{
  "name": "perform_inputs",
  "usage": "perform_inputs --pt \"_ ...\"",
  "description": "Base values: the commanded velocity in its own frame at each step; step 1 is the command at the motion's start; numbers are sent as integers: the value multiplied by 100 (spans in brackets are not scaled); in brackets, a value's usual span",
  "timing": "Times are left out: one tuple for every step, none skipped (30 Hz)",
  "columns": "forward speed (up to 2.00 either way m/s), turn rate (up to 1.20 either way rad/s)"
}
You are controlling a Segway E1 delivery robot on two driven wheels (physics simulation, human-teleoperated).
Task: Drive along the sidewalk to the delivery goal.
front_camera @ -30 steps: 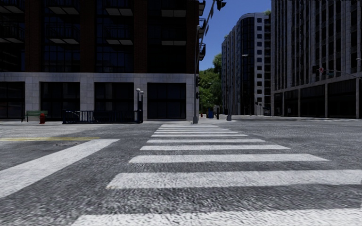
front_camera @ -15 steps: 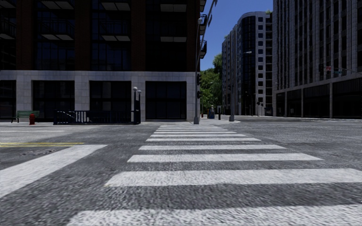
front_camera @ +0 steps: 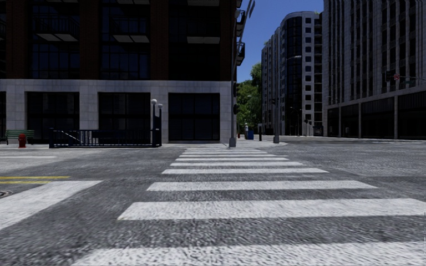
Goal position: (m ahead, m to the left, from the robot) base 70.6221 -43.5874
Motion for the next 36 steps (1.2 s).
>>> perform_inputs --pt "200 0" --pt "200 0" --pt "200 0" --pt "200 0" --pt "200 0" --pt "200 0" --pt "200 0" --pt "200 0" --pt "200 0" --pt "200 0" --pt "200 0" --pt "200 -2" --pt "200 -2" --pt "200 -2" --pt "200 -3" --pt "200 -3" --pt "200 -3" --pt "200 0" --pt "200 0" --pt "200 0" --pt "200 0" --pt "200 0" --pt "200 0" --pt "200 0" --pt "200 0" --pt "200 0" --pt "200 0" --pt "200 0" --pt "200 0" --pt "200 0" --pt "200 0" --pt "200 0" --pt "200 0" --pt "200 0" --pt "200 0" --pt "200 0"
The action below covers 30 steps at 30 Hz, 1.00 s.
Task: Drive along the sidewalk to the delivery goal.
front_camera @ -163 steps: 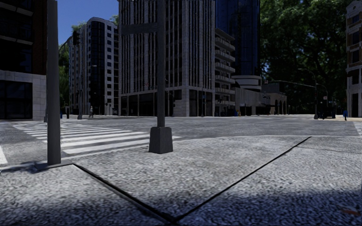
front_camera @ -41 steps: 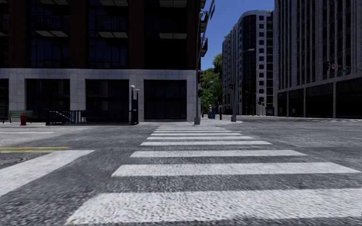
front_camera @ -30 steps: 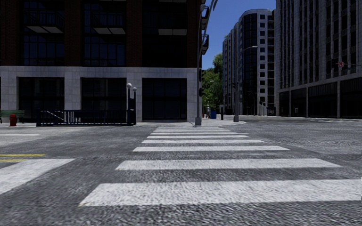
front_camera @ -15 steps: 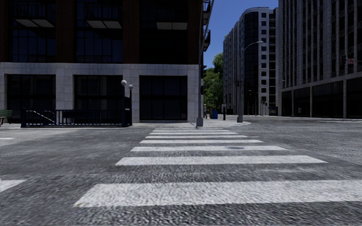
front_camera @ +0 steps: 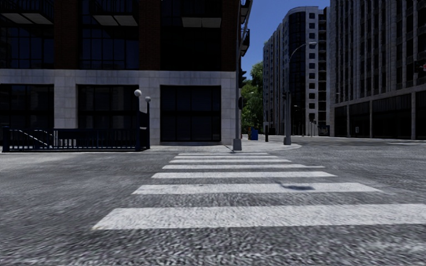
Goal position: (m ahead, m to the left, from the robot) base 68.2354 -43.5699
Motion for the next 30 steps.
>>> perform_inputs --pt "200 0" --pt "200 0" --pt "200 0" --pt "200 0" --pt "200 0" --pt "200 0" --pt "200 0" --pt "200 0" --pt "200 0" --pt "200 0" --pt "200 0" --pt "200 0" --pt "200 0" --pt "200 0" --pt "200 0" --pt "200 0" --pt "200 0" --pt "200 0" --pt "200 0" --pt "200 0" --pt "200 0" --pt "200 0" --pt "200 0" --pt "200 0" --pt "200 0" --pt "200 0" --pt "200 0" --pt "200 0" --pt "200 0" --pt "200 0"
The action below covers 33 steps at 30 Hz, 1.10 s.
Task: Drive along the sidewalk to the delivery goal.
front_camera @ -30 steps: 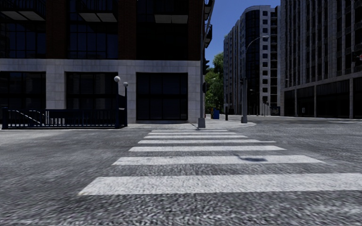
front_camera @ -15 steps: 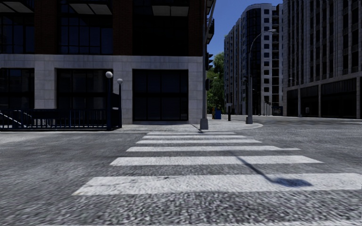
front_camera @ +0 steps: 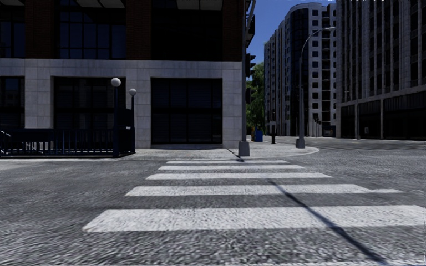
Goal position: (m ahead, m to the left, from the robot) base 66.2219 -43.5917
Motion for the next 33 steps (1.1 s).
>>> perform_inputs --pt "200 0" --pt "200 0" --pt "200 0" --pt "200 0" --pt "200 0" --pt "200 0" --pt "200 0" --pt "200 0" --pt "200 0" --pt "200 0" --pt "200 0" --pt "200 0" --pt "200 0" --pt "200 0" --pt "200 0" --pt "200 0" --pt "200 0" --pt "200 0" --pt "200 0" --pt "200 0" --pt "200 0" --pt "200 0" --pt "200 0" --pt "200 0" --pt "200 0" --pt "200 0" --pt "200 0" --pt "200 0" --pt "200 0" --pt "200 0" --pt "200 0" --pt "200 0" --pt "200 0"
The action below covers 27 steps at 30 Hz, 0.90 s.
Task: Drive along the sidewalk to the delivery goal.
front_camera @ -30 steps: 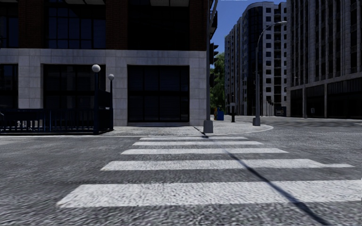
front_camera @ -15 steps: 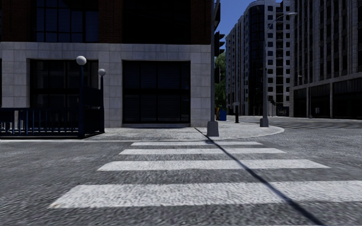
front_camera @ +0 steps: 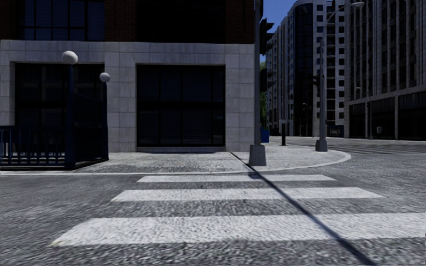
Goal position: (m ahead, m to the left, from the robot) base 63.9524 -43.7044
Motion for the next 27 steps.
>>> perform_inputs --pt "200 0" --pt "200 0" --pt "200 0" --pt "200 0" --pt "200 0" --pt "200 0" --pt "200 0" --pt "200 0" --pt "200 0" --pt "200 0" --pt "200 0" --pt "200 0" --pt "200 0" --pt "200 0" --pt "200 0" --pt "200 0" --pt "200 0" --pt "200 0" --pt "200 0" --pt "200 0" --pt "200 0" --pt "200 0" --pt "200 0" --pt "200 0" --pt "200 0" --pt "200 0" --pt "200 0"
